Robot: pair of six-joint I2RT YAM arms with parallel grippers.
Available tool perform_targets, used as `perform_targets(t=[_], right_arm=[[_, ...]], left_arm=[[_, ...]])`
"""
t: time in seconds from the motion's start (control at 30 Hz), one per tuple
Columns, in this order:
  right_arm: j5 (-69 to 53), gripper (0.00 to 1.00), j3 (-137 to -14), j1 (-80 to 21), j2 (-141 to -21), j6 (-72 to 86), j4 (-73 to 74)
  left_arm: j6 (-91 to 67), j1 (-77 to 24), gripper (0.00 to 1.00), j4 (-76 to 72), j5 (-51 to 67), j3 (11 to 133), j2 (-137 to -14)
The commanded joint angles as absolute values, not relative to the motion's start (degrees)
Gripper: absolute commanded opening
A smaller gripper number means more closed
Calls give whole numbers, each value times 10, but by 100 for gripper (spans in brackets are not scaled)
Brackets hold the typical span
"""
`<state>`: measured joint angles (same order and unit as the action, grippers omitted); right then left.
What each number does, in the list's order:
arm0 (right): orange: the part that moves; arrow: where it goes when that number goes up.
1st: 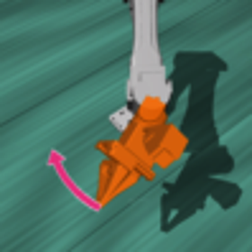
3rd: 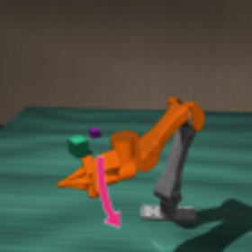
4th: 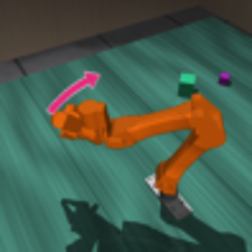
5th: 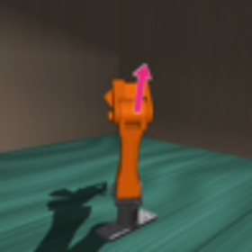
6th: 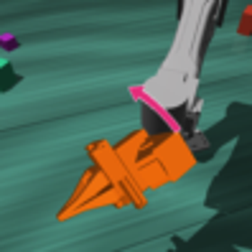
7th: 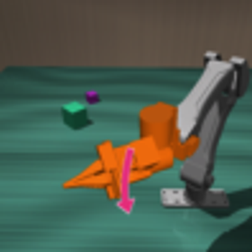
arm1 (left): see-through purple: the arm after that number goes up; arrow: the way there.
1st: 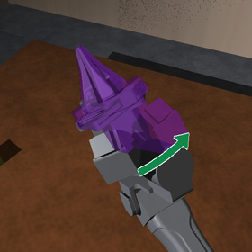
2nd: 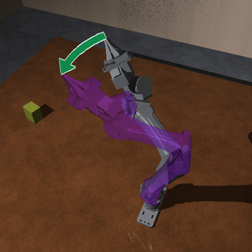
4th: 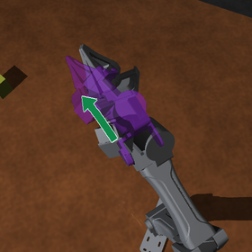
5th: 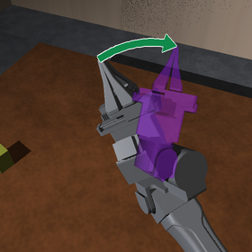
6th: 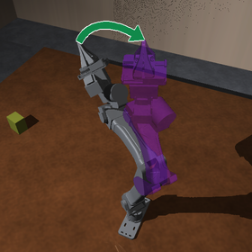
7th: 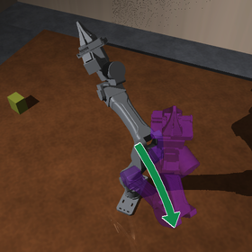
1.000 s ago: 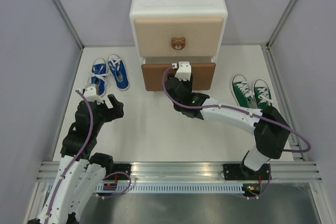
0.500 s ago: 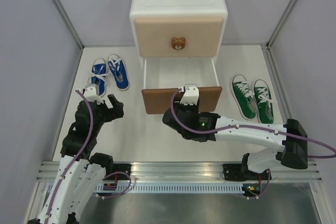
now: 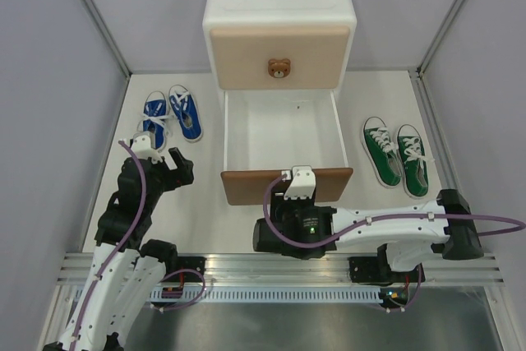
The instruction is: Place and organize the shoes in the shoe cabinet
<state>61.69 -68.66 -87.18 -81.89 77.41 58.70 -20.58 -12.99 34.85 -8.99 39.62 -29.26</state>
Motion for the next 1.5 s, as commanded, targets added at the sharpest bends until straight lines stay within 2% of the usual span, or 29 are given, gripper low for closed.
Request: perform_targets(t=[0.0,0.5,0.63,0.7,0.87,0.97,1.1,1.47], right_arm=[[632,34,-724,-902,-839,897,661],[618,38,-736,-947,-850,919,649],[620,42,-765,-954,-868,913,655],[623,50,-771,-959,-873,912,662],[633,54,-755,-960,-857,944,700],[631,78,-738,-961,-833,950,702],[616,98,-724,-968,-804,884,665],[575,98,-798,-976,-722,745,673]], left_arm=[[-185,-131,100,324,-101,396,-295],[-185,-131,100,325,-102,396,-297],[-185,-131,100,324,-101,396,-299],[-185,-131,100,324,-101,396,-299],[-185,-131,100,324,-100,395,-299],[-184,-131,100,325,-99,395,-299],[-185,-131,100,324,-98,395,-300],[-185,-131,100,324,-94,395,-302]])
